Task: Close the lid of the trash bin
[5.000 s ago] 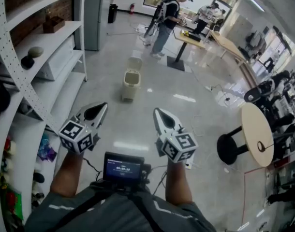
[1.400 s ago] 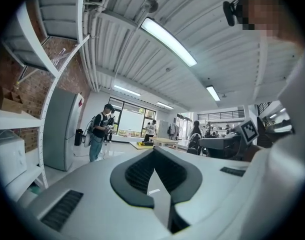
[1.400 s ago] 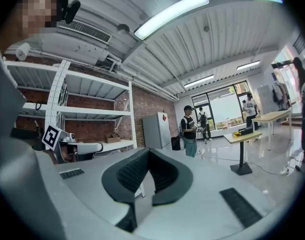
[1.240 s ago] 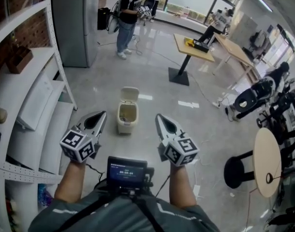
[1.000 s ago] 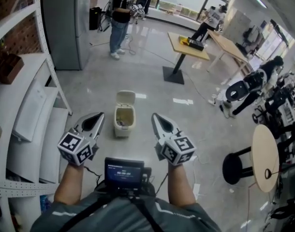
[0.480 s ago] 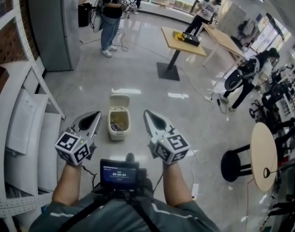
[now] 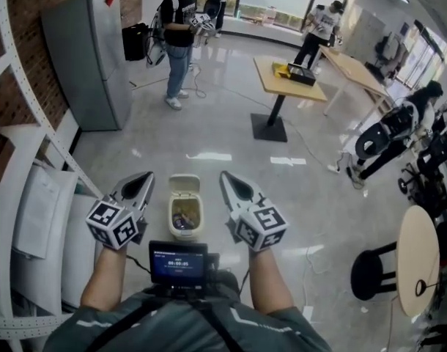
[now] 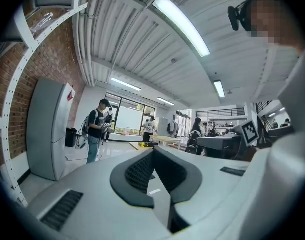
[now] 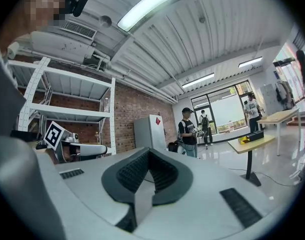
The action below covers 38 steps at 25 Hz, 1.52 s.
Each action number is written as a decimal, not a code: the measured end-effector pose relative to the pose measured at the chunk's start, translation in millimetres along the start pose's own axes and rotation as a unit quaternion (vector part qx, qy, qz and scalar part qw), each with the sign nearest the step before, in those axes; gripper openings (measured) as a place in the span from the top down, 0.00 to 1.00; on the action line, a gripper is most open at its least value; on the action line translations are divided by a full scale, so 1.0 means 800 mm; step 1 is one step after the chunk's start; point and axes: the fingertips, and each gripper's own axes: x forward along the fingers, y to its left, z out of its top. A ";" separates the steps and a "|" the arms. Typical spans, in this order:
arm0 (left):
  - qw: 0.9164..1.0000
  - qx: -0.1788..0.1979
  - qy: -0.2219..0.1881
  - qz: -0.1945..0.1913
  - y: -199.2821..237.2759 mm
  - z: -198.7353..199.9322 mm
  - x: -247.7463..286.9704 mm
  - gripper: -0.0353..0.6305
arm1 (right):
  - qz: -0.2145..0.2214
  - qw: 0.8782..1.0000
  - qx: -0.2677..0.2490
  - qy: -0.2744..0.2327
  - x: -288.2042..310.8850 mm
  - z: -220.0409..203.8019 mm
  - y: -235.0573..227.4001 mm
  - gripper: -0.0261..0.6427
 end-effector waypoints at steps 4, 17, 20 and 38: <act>1.000 -0.001 0.003 0.009 0.007 0.009 0.050 0.96 | 0.012 1.000 0.015 -0.003 0.021 0.005 -0.051 0.94; 0.999 -0.011 0.026 0.039 0.053 0.007 0.122 0.96 | 0.038 0.998 0.038 0.025 0.100 -0.009 -0.124 0.94; 0.999 -0.013 0.027 0.030 0.066 0.010 0.131 0.96 | 0.031 0.998 0.047 0.030 0.119 -0.010 -0.130 0.94; 0.995 -0.062 0.080 -0.006 0.212 -0.062 0.182 0.96 | -0.022 0.990 0.058 0.127 0.265 -0.110 -0.127 0.94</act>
